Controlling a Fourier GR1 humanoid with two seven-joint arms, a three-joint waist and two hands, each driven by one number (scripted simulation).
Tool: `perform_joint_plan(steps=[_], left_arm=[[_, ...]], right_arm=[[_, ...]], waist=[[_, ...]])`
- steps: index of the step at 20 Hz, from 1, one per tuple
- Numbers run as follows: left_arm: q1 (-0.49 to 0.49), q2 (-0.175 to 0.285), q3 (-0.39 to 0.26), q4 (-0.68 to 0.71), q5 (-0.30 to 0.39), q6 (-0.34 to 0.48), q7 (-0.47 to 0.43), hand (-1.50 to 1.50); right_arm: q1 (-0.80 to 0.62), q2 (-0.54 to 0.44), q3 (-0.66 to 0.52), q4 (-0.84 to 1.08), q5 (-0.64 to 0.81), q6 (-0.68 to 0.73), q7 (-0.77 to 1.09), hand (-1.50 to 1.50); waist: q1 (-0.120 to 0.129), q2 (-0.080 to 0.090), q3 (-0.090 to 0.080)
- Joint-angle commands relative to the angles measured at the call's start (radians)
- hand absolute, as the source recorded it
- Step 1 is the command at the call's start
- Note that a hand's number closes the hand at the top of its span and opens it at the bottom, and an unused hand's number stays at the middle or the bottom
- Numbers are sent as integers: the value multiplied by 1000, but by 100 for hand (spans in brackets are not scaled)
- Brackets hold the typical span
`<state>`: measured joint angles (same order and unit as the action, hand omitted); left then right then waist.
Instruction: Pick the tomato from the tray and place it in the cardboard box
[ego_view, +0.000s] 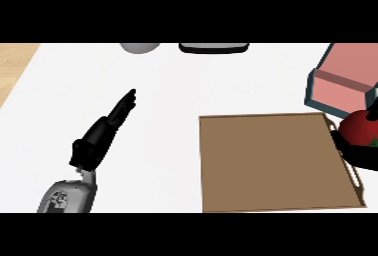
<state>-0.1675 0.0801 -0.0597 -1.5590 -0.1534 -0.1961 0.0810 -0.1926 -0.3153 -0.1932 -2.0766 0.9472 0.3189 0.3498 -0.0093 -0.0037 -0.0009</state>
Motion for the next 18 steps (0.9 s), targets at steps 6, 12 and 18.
perform_joint_plan(steps=[6, 12, 18], left_arm=[[-35, 0, 22, 35, 7, -11, -18, 0], [-21, -1, 6, 1, -13, -11, 9, 0], [-84, -31, 0, 27, -4, -7, 46, 0]], right_arm=[[-181, -93, -153, 93, -61, 43, 81, 150], [-299, -161, -210, 337, -87, -28, 27, 150], [-456, -221, -216, 610, -105, -87, -26, 150]], waist=[[11, 4, 1], [16, 5, 1], [20, 6, 1]])
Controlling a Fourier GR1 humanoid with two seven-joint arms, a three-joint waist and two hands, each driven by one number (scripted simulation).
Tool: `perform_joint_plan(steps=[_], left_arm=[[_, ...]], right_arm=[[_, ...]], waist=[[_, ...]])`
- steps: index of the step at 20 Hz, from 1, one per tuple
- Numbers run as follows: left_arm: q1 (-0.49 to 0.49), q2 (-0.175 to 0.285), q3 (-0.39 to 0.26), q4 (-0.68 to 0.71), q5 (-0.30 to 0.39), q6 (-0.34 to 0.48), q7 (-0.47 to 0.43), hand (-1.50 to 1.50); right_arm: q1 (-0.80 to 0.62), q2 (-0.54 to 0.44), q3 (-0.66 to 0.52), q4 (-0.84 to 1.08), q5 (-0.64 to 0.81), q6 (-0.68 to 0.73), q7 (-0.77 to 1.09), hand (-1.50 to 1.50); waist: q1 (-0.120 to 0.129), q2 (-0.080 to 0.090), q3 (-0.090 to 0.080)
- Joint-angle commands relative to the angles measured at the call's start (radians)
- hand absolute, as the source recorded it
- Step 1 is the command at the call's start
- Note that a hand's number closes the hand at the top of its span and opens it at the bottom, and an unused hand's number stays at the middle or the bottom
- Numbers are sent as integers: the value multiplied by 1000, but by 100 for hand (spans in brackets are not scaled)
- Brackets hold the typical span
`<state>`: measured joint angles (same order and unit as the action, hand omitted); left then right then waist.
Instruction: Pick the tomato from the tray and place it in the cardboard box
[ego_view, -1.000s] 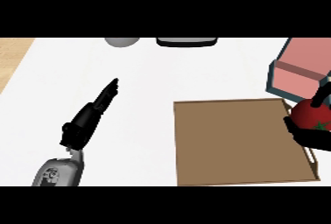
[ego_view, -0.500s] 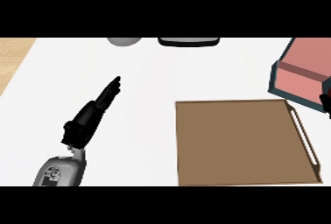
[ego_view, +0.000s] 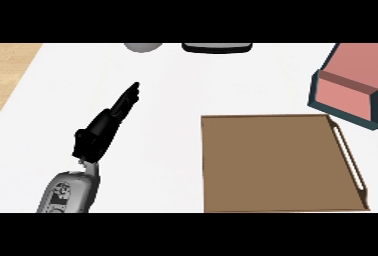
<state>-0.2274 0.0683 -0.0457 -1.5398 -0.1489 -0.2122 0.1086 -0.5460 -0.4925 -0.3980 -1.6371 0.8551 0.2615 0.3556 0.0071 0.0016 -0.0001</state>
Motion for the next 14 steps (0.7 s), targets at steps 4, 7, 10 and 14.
perform_joint_plan(steps=[4, 7, 10, 14], left_arm=[[-30, 5, 31, 88, 6, -6, -74, 0], [-23, 4, 23, 17, 10, -7, 0, 0], [53, -34, -46, 42, -60, 32, -95, 0], [20, -14, -23, -30, -24, 3, 2, 0]], right_arm=[[-125, -62, -34, 300, 13, -144, -73, 150], [-197, -103, 1, 471, 69, -208, -124, 150], [-207, -87, 29, 570, 114, -298, -147, 150], [-241, -125, 28, 766, 124, -360, -252, 150]], waist=[[1, 2, 0], [10, 3, 0], [9, 4, 0], [12, 4, 1]])
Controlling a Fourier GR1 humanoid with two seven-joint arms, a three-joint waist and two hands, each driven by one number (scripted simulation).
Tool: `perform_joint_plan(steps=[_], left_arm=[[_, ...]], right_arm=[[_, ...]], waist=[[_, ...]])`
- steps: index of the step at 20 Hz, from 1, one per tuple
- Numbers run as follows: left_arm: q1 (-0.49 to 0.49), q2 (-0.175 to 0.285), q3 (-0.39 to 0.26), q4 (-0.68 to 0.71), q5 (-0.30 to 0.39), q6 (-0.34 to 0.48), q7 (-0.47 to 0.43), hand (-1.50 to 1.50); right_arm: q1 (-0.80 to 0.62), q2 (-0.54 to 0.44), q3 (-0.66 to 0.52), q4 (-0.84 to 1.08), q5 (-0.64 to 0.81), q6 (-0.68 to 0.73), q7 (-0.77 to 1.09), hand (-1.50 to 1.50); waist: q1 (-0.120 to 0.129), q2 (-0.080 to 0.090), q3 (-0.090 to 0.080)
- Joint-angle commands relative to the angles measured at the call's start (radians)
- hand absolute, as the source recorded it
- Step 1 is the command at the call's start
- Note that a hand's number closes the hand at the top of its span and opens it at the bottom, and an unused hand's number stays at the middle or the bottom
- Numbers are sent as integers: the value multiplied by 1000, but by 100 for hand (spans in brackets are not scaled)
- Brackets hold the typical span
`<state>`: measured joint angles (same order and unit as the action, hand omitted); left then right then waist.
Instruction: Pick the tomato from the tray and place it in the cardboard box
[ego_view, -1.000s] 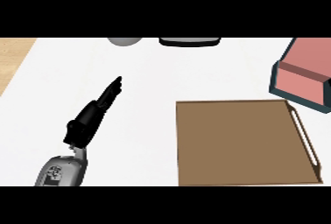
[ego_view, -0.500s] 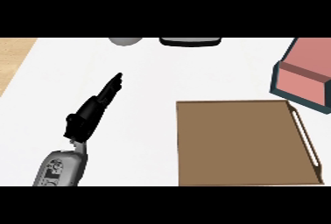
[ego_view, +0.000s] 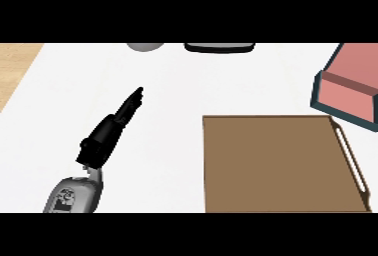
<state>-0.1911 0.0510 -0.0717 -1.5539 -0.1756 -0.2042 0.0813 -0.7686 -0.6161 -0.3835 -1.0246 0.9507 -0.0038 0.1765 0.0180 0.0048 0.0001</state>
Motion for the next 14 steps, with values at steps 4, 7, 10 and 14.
perform_joint_plan(steps=[4, 7, 10, 14], left_arm=[[-55, -33, -24, 41, -30, 23, 13, 0], [-1, -19, -13, -8, -9, 9, 1, 0], [-56, -5, 13, 41, 11, -12, 7, 0], [9, 3, -9, -40, 17, -31, 6, 0]], right_arm=[[-101, -3, 28, 340, 75, -172, -81, 150], [-113, -5, 4, 490, 72, -225, -126, 150], [-135, -5, -101, 532, -40, -181, -99, -150], [-101, -23, -147, 664, -82, -206, -213, -150]], waist=[[6, 5, 1], [20, 8, 1], [13, 8, 2], [29, 11, 3]])
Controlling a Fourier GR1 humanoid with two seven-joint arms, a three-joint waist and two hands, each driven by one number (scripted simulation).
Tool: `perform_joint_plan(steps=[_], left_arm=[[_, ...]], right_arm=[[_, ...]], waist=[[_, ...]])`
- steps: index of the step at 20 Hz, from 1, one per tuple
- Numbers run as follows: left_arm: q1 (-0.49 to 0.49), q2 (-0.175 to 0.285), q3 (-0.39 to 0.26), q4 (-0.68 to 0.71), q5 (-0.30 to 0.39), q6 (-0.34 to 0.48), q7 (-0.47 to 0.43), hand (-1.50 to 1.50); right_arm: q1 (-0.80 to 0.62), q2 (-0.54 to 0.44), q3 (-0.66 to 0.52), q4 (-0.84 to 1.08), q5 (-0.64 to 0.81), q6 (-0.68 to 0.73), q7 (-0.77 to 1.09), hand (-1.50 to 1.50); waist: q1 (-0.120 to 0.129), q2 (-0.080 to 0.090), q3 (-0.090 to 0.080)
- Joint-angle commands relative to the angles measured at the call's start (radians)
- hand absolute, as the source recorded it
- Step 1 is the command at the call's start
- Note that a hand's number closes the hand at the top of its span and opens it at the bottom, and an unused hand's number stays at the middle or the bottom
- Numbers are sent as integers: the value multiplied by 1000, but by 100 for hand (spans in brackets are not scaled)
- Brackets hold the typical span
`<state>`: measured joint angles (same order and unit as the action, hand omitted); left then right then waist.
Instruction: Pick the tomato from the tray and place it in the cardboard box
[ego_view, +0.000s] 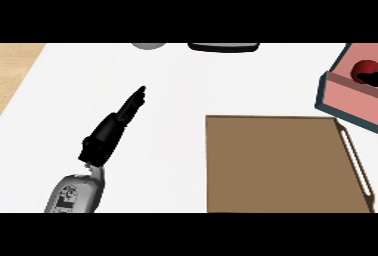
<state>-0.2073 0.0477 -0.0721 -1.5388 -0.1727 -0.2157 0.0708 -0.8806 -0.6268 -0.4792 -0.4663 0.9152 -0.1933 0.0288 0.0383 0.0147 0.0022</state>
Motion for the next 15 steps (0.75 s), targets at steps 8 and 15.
perform_joint_plan(steps=[8, 15], left_arm=[[-24, 3, 22, -9, 19, -5, 30, 0], [0, 21, 35, -4, 27, -17, 15, 0]], right_arm=[[-13, -4, -240, 93, -253, -118, -263, -150], [46, -80, -451, 102, -498, 20, -441, -150]], waist=[[-5, -1, 3], [-24, -6, 2]])
